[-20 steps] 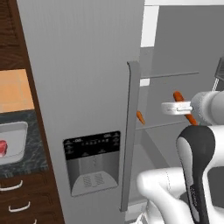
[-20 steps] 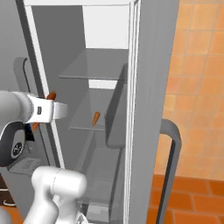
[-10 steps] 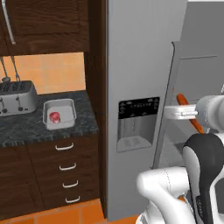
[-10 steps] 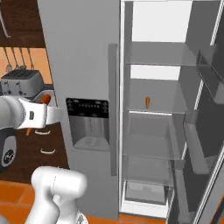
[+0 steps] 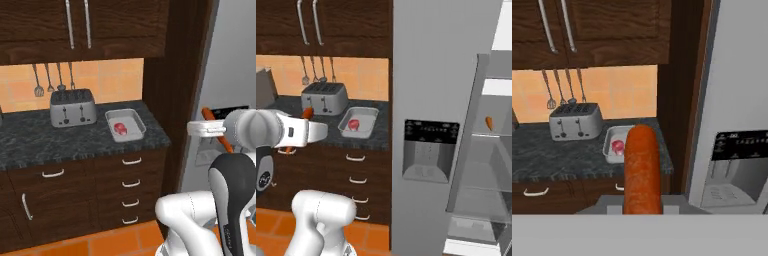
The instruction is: Place one carrot and one steak in each tupperware on the nearby counter, to pack two identical lunches.
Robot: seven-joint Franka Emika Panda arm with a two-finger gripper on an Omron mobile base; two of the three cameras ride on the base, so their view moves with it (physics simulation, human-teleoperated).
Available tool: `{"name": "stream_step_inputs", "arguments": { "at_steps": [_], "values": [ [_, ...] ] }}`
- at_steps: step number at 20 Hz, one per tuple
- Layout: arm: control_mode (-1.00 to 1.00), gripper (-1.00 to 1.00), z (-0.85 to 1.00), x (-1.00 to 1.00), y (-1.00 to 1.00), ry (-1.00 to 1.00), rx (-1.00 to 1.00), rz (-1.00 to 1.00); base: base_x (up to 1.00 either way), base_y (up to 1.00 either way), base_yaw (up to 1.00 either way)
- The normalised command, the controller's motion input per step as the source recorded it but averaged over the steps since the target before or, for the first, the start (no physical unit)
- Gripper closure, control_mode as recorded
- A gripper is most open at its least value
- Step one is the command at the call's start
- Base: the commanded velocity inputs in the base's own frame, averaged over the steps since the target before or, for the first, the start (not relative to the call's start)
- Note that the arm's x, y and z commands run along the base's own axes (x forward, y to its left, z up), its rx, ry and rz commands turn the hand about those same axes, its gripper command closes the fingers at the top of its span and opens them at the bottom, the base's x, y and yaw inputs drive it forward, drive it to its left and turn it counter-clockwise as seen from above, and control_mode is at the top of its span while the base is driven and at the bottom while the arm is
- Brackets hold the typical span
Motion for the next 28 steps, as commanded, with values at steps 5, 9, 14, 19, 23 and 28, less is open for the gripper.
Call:
{"name": "stream_step_inputs", "arguments": {
  "at_steps": [5, 9, 14, 19, 23, 28],
  "values": [
    [1.00, 1.00, 0.00, 0.00, 0.00, 0.00, 0.00, 0.00, 1.00, 0.75, -0.04],
    [1.00, 1.00, 0.00, 0.00, 0.00, 0.00, 0.00, 0.00, 0.87, 0.24, -0.04],
    [-1.00, 1.00, -0.07, -0.02, 0.07, 0.00, -0.04, -0.02, 0.23, 0.06, -0.02],
    [-1.00, 1.00, -0.56, 0.26, 0.01, 0.07, -0.07, -0.03, 0.00, 0.00, 0.00],
    [-1.00, 1.00, -0.72, 0.72, -0.06, 0.13, -0.15, 0.00, 0.00, 0.00, 0.00],
    [-1.00, 1.00, -0.85, 0.64, -0.17, 0.02, -0.13, 0.01, 0.00, 0.00, 0.00]
  ]
}}
